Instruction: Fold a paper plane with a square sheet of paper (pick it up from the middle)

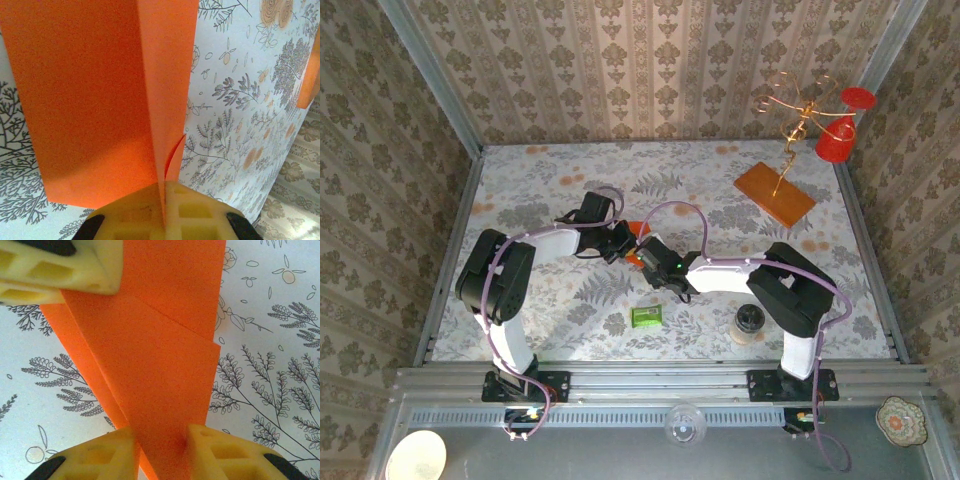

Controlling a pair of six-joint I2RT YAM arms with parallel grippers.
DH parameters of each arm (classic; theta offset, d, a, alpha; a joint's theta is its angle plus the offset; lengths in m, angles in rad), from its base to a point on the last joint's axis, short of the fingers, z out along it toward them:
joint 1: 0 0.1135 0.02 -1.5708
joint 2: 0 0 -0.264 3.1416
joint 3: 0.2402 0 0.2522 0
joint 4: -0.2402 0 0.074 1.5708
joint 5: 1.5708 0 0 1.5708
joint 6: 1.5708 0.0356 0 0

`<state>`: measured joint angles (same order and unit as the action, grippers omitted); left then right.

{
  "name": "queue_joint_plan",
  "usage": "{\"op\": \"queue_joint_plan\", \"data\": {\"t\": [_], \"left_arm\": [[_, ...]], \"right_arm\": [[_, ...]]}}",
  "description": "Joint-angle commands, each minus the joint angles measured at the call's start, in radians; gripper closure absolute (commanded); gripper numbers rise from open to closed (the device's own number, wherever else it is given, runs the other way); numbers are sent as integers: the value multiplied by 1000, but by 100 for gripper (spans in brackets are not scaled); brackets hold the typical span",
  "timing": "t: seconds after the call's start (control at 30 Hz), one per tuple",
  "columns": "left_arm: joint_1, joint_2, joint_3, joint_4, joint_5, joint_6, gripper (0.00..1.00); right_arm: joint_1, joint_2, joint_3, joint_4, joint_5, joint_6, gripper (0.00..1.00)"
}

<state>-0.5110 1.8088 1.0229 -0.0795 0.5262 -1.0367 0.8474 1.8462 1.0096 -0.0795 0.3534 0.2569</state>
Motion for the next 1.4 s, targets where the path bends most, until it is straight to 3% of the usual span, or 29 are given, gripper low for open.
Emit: {"op": "queue_joint_plan", "data": {"t": [0.0,0.53,0.87,1.07,1.37], "left_arm": [[-7,-24,7,-17,6,-8,96],[-2,-41,4,-31,8,0,93],[101,-155,-47,-99,-59,59,67],[152,-244,-100,-119,-103,75,63],[140,-292,-193,-10,-85,37,62]], "right_arm": [[5,12,27,-14,38,-15,69],[4,10,24,-31,26,-31,82],[0,28,41,-54,-134,-52,91],[-23,43,57,-81,-241,-40,92],[-77,66,50,-86,-441,-4,93]]}}
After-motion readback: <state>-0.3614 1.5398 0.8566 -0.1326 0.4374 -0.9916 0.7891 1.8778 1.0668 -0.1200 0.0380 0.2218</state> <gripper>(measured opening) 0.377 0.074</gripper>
